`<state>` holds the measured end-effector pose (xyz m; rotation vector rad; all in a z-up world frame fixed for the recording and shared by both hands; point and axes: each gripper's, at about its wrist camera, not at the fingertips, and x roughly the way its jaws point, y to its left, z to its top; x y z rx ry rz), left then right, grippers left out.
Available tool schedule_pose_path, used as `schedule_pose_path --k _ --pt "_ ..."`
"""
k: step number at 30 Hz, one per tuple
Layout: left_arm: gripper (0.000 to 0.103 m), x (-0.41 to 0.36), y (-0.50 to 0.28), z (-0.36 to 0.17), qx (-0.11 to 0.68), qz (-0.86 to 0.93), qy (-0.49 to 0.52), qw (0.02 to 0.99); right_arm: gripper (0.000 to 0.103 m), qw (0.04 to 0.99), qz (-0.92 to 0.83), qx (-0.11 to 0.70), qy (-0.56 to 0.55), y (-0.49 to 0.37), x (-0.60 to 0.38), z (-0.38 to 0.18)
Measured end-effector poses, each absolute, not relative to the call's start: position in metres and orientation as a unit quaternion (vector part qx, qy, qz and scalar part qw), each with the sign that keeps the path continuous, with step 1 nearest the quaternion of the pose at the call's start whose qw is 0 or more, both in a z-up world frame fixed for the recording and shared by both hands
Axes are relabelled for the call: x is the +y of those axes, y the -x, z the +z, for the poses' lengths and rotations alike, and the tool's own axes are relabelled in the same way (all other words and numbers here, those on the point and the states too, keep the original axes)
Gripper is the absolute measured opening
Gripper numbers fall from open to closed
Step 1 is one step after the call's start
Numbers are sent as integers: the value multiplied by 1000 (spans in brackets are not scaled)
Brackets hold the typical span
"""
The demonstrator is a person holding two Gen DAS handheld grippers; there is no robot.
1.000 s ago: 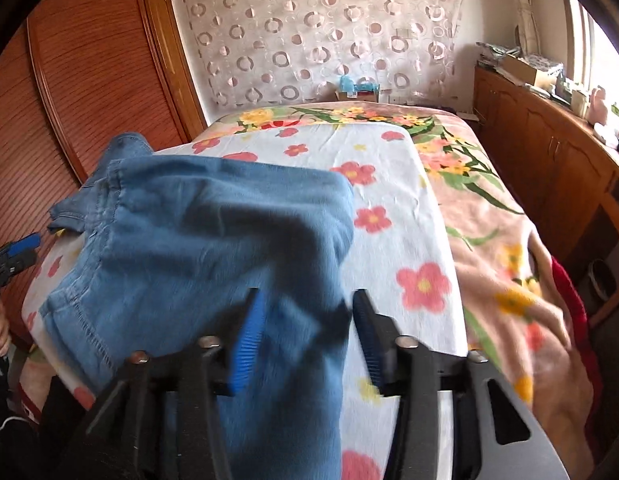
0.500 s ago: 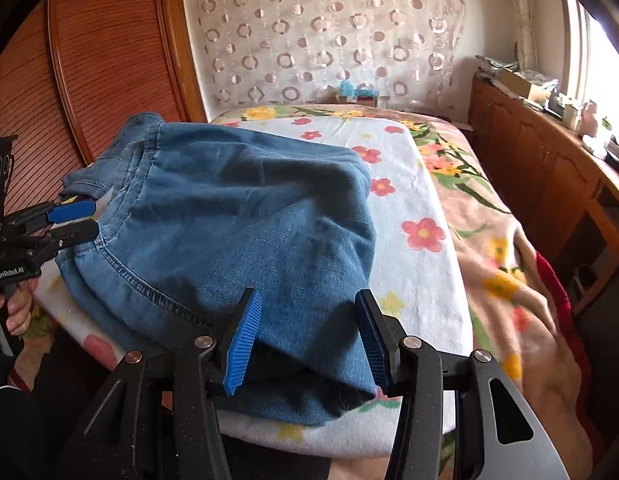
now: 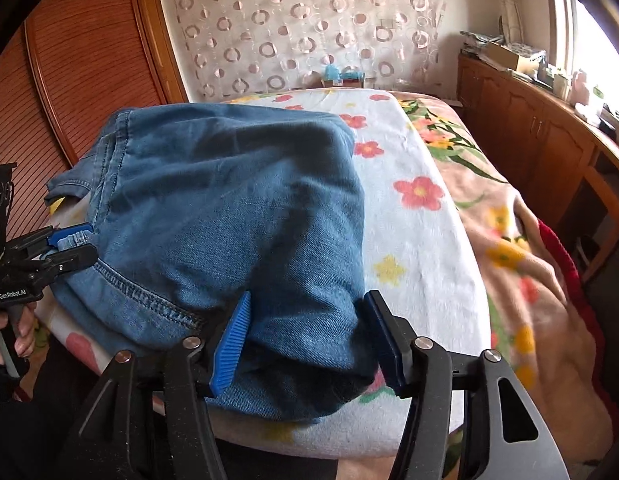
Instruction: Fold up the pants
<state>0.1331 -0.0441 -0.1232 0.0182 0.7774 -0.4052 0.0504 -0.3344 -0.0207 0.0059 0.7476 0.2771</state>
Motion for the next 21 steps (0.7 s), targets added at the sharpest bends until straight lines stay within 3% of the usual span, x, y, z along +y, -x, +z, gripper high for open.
schedule_pose_path --k 15,16,17,19,21 --pt "76 -50 -130 -125 368 -194 -25 909 61 919 152 356 -67 -68 -342 -30" --pt "76 -51 -129 -125 369 -193 -24 909 58 918 157 357 -70 -68 -341 -30" --pt "76 -50 -128 -125 369 -192 -22 909 42 915 168 358 -76 -69 -341 -30" --pt "76 -48 -128 -122 368 -190 -17 910 26 914 184 351 -82 -67 -341 -25" --pt "76 -45 -126 -118 366 -190 -15 911 20 916 193 340 -85 -64 -344 -17"
